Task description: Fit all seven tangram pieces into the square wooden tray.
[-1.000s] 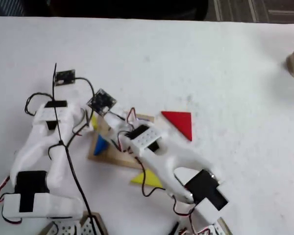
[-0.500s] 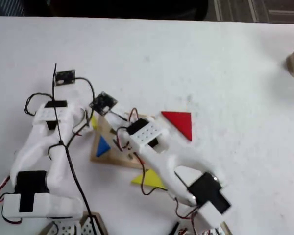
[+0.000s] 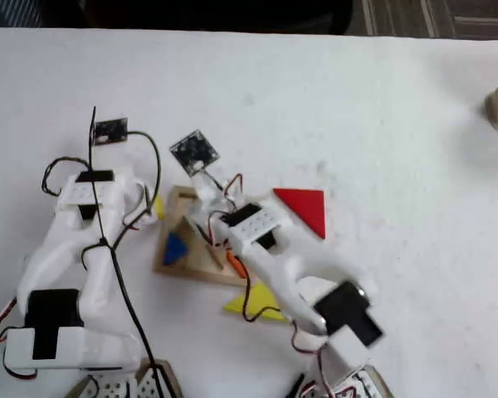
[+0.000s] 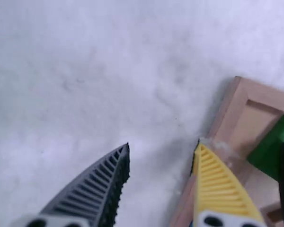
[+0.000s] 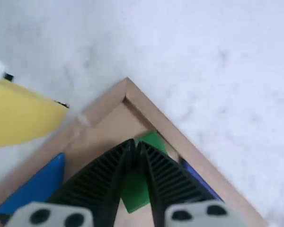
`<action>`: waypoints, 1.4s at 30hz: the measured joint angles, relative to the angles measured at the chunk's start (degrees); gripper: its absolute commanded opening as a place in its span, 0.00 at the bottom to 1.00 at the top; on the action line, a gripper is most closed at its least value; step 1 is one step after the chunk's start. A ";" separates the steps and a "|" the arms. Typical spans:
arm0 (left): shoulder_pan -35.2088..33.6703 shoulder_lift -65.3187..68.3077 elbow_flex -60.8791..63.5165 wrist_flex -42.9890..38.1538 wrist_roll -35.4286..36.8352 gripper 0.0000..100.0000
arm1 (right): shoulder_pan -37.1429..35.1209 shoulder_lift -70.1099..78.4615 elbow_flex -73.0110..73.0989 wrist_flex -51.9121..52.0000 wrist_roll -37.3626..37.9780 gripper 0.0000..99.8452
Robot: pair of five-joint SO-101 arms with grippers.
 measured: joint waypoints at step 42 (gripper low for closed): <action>0.00 0.09 0.00 -0.35 0.00 0.23 | -2.99 -3.60 2.37 6.42 -0.35 0.02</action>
